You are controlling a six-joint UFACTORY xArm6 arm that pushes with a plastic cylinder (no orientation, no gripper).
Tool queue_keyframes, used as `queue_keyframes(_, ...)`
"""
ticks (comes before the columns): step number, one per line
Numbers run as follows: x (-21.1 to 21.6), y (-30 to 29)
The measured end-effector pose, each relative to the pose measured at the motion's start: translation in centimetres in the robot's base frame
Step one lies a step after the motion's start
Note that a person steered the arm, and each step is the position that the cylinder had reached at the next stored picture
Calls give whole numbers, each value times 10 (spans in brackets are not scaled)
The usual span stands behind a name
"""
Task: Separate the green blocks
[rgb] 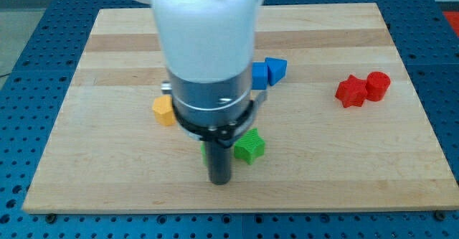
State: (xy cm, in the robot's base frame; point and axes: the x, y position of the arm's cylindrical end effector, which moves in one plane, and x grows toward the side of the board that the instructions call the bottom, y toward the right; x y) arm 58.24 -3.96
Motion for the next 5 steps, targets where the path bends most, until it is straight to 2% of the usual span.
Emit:
queue_keyframes(4, -12, -15)
queue_keyframes(5, 8, -8)
